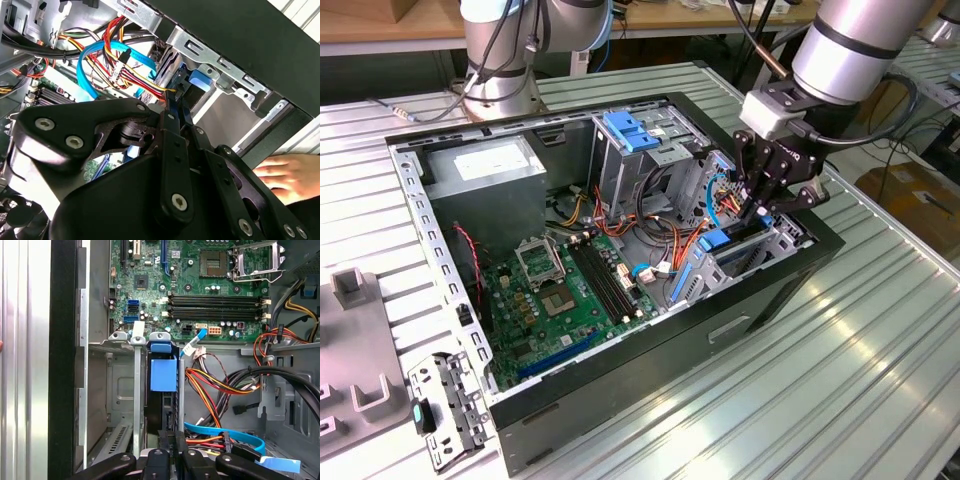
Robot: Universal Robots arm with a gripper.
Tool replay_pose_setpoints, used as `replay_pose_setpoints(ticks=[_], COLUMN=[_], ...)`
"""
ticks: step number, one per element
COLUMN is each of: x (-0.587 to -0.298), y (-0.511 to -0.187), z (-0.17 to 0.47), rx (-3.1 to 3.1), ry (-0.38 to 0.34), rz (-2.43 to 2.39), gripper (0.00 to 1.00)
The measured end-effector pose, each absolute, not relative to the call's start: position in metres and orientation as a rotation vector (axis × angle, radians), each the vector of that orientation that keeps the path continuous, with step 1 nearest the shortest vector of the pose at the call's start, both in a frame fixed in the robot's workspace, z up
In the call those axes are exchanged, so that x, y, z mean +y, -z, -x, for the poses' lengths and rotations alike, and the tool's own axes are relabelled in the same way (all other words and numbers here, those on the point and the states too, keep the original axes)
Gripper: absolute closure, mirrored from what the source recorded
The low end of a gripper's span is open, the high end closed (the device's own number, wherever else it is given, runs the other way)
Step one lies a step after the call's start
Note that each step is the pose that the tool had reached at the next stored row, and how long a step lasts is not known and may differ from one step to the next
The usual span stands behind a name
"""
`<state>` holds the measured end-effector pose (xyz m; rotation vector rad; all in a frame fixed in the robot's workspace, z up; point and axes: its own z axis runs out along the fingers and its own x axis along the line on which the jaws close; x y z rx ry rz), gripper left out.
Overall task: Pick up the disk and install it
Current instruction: 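Insert the first disk wire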
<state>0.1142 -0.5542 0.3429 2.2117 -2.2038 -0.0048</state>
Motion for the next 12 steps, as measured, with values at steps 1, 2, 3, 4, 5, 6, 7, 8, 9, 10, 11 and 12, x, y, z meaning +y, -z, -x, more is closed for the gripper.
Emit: replay_pose_setpoints(ticks=[1,2,3,4,5,6,7,8,9,10,11,12], x=[-0.5542,-0.5542,-0.5542,-0.5542,-0.5542,-0.5543,-0.5543,-0.5543,-0.5544,-0.5543,-0.5543,-0.5543], y=[-0.3429,-0.3429,-0.3428,-0.3428,-0.3428,-0.3426,-0.3427,-0.3427,-0.3434,-0.3456,-0.3482,-0.3509], z=[-0.1142,-0.1142,-0.1141,-0.1142,-0.1141,-0.1141,-0.1142,-0.1141,-0.1142,-0.1142,-0.1142,-0.1142], rx=[-2.204,-2.204,-2.204,-2.204,-2.204,-2.204,-2.204,-2.204,-2.204,-2.204,-2.204,-2.204], ry=[0.005,0.005,0.005,0.005,0.005,0.005,0.005,0.005,0.005,0.005,0.005,0.005], rz=[-2.212,-2.212,-2.212,-2.212,-2.212,-2.212,-2.212,-2.212,-2.212,-2.212,-2.212,-2.212], gripper=[0.84,0.84,0.84,0.84,0.84,0.83,0.83,0.77,0.77,0.7,0.7,0.7])
